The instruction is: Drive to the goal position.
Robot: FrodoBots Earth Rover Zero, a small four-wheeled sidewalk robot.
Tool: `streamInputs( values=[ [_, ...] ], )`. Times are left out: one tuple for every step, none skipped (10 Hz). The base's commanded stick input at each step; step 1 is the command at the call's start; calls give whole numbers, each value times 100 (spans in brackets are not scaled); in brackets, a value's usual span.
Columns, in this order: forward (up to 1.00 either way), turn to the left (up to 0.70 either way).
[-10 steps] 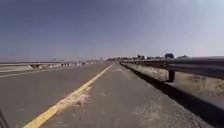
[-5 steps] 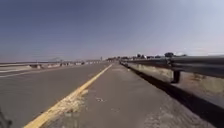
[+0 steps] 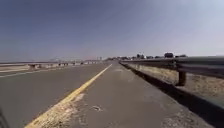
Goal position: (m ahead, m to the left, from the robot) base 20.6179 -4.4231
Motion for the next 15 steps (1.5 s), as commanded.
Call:
streamInputs(
  values=[
    [50,0],
    [50,0],
    [50,0],
    [50,0],
    [50,0],
    [50,0],
    [50,0],
    [50,0],
    [50,0],
    [50,0],
    [50,0],
    [50,0],
    [50,0],
    [50,0],
    [50,0]
  ],
)
